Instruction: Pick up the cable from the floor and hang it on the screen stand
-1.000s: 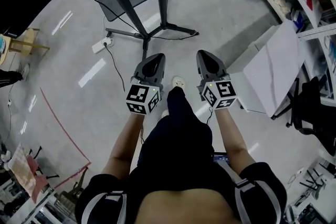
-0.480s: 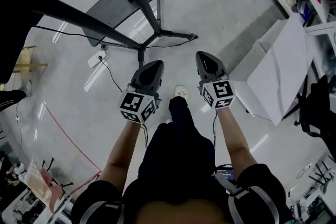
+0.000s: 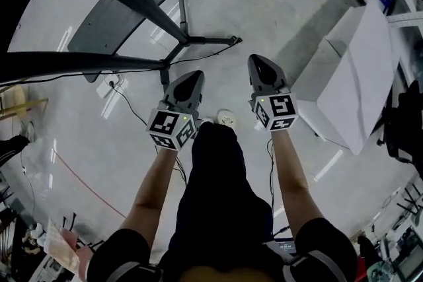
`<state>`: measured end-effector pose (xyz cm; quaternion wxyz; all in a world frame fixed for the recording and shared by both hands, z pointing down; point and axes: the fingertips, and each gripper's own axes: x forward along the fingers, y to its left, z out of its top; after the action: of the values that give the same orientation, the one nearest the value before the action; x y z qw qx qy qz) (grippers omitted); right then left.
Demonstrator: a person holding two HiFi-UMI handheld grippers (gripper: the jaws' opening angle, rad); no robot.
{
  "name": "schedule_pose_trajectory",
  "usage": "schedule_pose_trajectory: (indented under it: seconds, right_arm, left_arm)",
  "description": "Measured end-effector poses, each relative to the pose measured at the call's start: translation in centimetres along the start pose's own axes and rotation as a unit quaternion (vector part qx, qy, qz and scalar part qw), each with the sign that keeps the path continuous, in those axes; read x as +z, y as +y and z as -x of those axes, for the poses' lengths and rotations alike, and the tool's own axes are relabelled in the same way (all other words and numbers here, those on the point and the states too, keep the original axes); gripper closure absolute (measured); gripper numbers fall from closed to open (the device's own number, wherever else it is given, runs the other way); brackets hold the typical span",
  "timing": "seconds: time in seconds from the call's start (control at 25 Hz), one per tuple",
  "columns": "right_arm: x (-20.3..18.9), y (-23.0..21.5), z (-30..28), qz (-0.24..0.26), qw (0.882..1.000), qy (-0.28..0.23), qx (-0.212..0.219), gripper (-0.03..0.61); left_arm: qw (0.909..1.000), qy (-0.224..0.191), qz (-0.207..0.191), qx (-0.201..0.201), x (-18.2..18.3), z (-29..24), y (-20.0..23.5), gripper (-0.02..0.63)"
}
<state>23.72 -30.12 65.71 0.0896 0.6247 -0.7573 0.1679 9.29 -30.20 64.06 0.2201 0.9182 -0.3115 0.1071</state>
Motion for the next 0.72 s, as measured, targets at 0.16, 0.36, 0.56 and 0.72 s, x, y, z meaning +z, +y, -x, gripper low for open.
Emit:
schedule_pose_trajectory:
  seconds: [0.16, 0.36, 0.56, 0.72]
  right_arm:
    - [-5.5, -2.2, -3.0, -0.006, 1.000, 0.015, -0.004, 0.555]
    - [-13.0, -5.2, -7.0, -0.002, 0.999, 0.040, -0.001, 0.555]
    - [-20.6, -7.7, -11.4, 0.008, 0.998, 0.065, 0.008, 0.555]
    - [-26.7, -9.7, -15.0, 0.014, 0.996, 0.083, 0.008, 0.555]
  left_arm:
    - [0.9999, 0.014, 0.003, -0.005, -5.5, -3.6, 2.6, 0.607]
    - [0.9997, 0.022, 0.009, -0.010, -12.4, -8.1, 5.4, 0.607]
    - [0.9995, 0.028, 0.011, -0.013, -18.9, -12.9, 8.4, 0.607]
    - [0.9992, 0.039, -0.004, -0.012, -24.1, -16.2, 11.0, 0.607]
